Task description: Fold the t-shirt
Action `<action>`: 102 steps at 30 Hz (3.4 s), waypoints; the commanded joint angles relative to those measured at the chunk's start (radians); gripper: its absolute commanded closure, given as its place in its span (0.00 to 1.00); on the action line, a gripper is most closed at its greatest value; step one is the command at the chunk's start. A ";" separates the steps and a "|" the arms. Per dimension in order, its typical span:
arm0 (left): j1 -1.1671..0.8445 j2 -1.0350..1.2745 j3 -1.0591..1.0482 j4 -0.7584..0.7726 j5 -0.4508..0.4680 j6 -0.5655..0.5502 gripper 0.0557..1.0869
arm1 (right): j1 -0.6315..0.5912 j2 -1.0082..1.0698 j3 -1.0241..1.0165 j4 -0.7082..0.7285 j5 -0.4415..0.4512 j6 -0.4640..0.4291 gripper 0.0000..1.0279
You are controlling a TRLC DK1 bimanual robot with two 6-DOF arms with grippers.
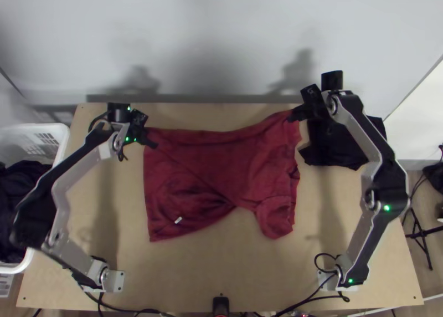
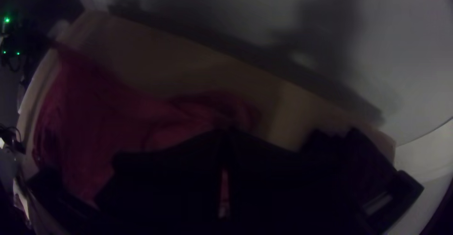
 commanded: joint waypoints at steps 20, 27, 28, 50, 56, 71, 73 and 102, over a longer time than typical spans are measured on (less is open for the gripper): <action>-0.043 -0.548 -0.545 -0.068 0.011 0.080 0.96 | -0.034 -0.467 -0.683 0.041 0.009 -0.070 0.97; -0.057 -0.547 -0.614 -0.113 0.017 0.106 0.96 | -0.054 -0.483 -0.740 0.041 0.008 -0.084 0.97; -0.066 -0.547 -0.625 -0.113 0.015 0.108 0.96 | -0.049 -0.483 -0.745 0.041 0.008 -0.084 0.97; -0.054 -0.507 -0.523 -0.078 -0.009 0.040 0.05 | 0.014 -0.525 -0.751 0.073 0.006 -0.070 0.03; -0.131 -0.688 -0.487 -0.272 -0.006 0.065 0.05 | 0.011 -0.655 -0.780 -0.022 0.006 -0.087 0.03; -0.642 -0.783 -0.649 -0.498 -0.061 0.128 0.05 | 0.290 -0.839 -1.048 -0.099 0.008 -0.078 0.07; -0.654 -0.765 -0.651 -0.486 -0.063 0.133 0.05 | 0.302 -0.839 -1.056 -0.099 0.008 -0.067 0.07; -0.679 -0.550 -0.709 -0.383 -0.049 0.188 0.22 | 0.410 -0.740 -1.078 -0.074 0.060 -0.018 0.28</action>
